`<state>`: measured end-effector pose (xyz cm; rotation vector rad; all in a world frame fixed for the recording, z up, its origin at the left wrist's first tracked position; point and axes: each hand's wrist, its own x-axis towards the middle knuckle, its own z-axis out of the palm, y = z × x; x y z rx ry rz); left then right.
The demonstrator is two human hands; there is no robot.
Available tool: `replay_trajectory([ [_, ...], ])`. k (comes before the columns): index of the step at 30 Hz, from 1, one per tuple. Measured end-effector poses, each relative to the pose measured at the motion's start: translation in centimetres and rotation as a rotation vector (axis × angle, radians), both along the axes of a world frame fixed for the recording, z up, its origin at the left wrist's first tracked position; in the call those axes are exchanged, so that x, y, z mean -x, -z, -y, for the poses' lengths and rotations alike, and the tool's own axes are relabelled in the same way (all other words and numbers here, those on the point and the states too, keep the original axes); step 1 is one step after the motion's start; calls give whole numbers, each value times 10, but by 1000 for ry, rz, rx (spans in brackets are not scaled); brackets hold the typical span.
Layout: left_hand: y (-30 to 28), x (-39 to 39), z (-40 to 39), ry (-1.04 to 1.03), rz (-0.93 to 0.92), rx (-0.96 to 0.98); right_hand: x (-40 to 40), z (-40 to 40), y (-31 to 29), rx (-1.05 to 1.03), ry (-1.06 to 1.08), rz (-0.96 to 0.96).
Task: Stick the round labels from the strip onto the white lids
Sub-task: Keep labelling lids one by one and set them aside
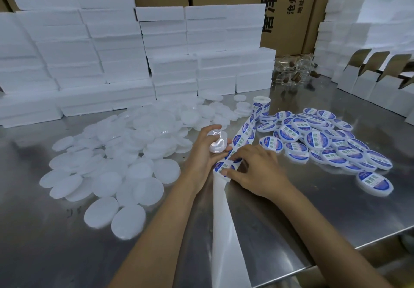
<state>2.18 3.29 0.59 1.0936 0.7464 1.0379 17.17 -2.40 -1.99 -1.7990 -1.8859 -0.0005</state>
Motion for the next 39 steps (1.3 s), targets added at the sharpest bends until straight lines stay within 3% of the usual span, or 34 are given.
replay_trajectory([
  [9, 0, -2, -2, -15, -141, -52, 5, 2, -4, 33, 4, -35],
  [14, 0, 1, -4, -22, -154, -76, 6, 3, -4, 1, -18, -136],
  [20, -1, 4, -5, -17, -160, -39, 9, 6, -7, -78, -123, -123],
  [22, -1, 3, -4, -26, -146, -24, 11, 7, -10, -79, -165, -261],
  [27, -3, 3, -5, -9, -81, 55, 16, 5, -31, -61, -220, -1040],
  [29, -2, 6, -7, 5, 4, 109, 16, -1, -39, -45, -184, -1208],
  [34, -2, 12, -11, 35, 344, 226, 24, -28, -50, 39, -65, -1198],
  [39, -4, 11, -14, 47, 400, 279, 39, -42, -41, 6, -31, -1111],
])
